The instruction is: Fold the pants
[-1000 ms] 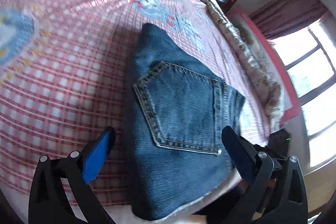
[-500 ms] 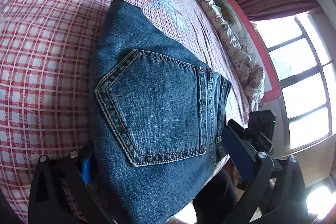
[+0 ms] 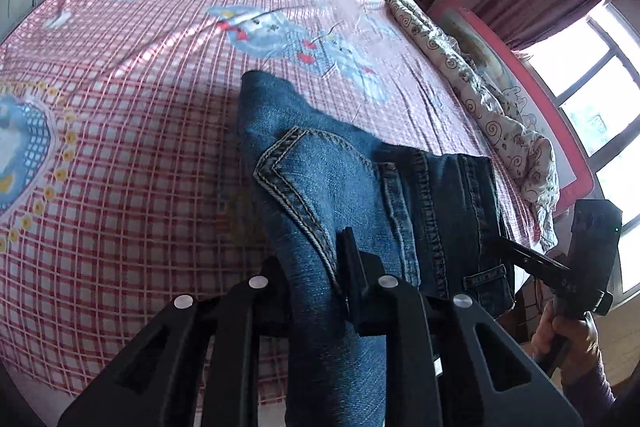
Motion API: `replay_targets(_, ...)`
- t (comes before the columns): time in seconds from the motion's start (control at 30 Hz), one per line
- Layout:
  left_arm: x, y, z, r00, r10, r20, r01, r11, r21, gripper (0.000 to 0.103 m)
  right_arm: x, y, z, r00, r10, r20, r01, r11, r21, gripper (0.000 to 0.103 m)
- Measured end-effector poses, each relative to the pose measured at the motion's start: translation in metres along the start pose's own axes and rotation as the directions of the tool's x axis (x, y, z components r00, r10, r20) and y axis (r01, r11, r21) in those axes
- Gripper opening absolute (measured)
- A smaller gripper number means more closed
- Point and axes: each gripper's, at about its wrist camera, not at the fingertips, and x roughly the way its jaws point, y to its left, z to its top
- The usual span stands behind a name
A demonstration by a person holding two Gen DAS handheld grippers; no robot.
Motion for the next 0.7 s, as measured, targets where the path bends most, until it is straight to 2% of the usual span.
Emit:
replay_targets(0.17,-0.008,-0.009,0.034,0.998,0.004,0.064,-0.007,0.999,0.051,0.018,-0.003,0.006,0.036,0.998,0.003,0.058,-0.002,1.0,-0.019,0.018)
replay_targets(0.33,0.001,-0.008,0.075,0.991,0.025,0.133,-0.033,0.998,0.052,0.018,0.016,0.0,0.08,0.993,0.0,0.122,0.001,1.0,-0.007,0.018)
replay_targets(0.4,0.015,-0.003,0.089,0.99,0.051,0.134,-0.058,0.997,0.053,0.019,0.031,-0.012,0.091,0.992,-0.005,0.124,0.003,1.0,0.02,0.018)
replay_targets(0.47,0.035,0.005,0.092,0.991,0.09,0.099,-0.095,0.995,0.045,0.021,0.051,-0.028,0.095,0.995,-0.023,0.098,0.016,0.997,0.073,0.018)
replay_targets(0.5,0.05,0.01,0.091,0.987,0.147,0.063,-0.15,0.987,0.048,0.029,0.066,-0.038,0.093,0.997,-0.028,0.067,0.021,0.995,0.103,0.018)
replay_targets(0.53,0.063,0.013,0.088,0.979,0.205,0.021,-0.206,0.977,0.058,0.043,0.081,-0.046,0.089,0.998,-0.058,0.026,0.054,0.991,0.121,0.02)
replay_targets(0.57,0.074,0.016,0.084,0.967,0.255,-0.015,-0.253,0.965,0.066,0.054,0.094,-0.05,0.082,0.991,-0.13,-0.02,0.131,0.985,0.11,0.032)
replay_targets(0.6,0.078,0.019,0.079,0.951,0.309,-0.015,-0.307,0.949,0.065,0.073,0.103,-0.052,0.074,0.986,-0.166,-0.033,0.168,0.983,0.077,0.038)
replay_targets(0.63,0.074,0.02,0.075,0.943,0.333,0.013,-0.333,0.941,0.054,0.085,0.1,-0.054,0.07,0.989,-0.147,0.007,0.146,0.986,0.08,0.038)
replay_targets(0.7,0.057,0.017,0.067,0.904,0.421,0.071,-0.425,0.904,0.048,0.088,0.091,-0.061,0.067,0.988,-0.154,0.014,0.15,0.977,0.149,0.048)
